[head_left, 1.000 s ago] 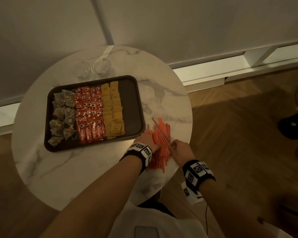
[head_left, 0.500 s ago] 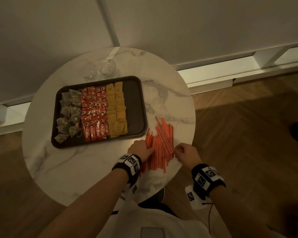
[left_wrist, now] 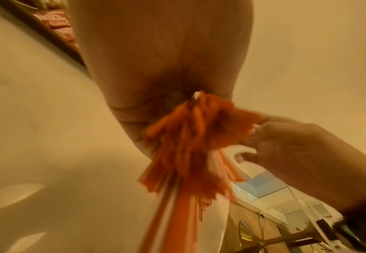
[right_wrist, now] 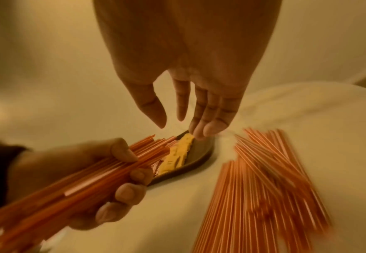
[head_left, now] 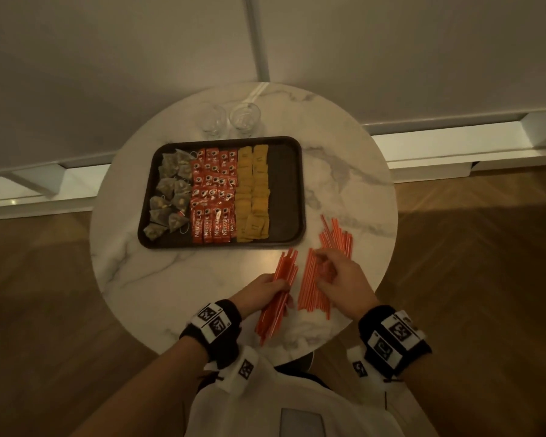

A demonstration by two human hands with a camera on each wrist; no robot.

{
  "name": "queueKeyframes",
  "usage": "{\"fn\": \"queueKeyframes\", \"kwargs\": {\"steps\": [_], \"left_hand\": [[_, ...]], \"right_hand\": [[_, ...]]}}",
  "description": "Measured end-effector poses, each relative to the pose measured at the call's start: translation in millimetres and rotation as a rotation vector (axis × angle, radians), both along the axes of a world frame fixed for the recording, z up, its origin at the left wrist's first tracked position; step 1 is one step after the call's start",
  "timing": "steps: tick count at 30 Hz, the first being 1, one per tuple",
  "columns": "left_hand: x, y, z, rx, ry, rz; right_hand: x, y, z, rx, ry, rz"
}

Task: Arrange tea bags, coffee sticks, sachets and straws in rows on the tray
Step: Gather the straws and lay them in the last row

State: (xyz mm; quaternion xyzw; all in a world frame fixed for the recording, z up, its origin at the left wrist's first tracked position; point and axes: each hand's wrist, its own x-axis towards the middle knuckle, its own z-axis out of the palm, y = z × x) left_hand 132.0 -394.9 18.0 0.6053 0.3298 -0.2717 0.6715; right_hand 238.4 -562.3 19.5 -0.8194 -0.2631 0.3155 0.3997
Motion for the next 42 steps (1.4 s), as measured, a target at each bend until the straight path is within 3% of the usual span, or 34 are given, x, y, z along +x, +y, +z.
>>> {"fn": "queueKeyframes", "kwargs": {"steps": [6,11,17,20,29,33,36,38,42], "left_hand": [[-7,7,9,-0.153,0.018,0.002],[-5,13,17,-0.057,0.006,-0.080],[0,33,23,0.251,0.030,-0.317],[-1,40,22,0.351,0.023,-0.328],[-2,75,16,0.319,-0.102,-0.350],[-6,89,21,0.264,-0.169,-0.425],[-13,108,28,0.235,-0.112,-0.455],[-19,124,29,0.197,-0.088,-0.381],[-27,132,25,0.111,-0.158,-0.006]], "right_hand": [[8,39,15,-0.190,-0.540,0.700],[2,66,21,-0.363,-0.750,0.942],[-10,103,35,-0.539,-0.719,0.968],[-15,114,36,-0.581,-0.746,0.998],[-15,138,36,-0.568,-0.720,0.954],[-21,140,32,-0.575,-0.626,0.892],[-21,141,31,-0.591,-0.522,0.788],[-18,142,29,-0.602,-0.436,0.690],[-17,152,27,-0.606,-0.266,0.576]]}}
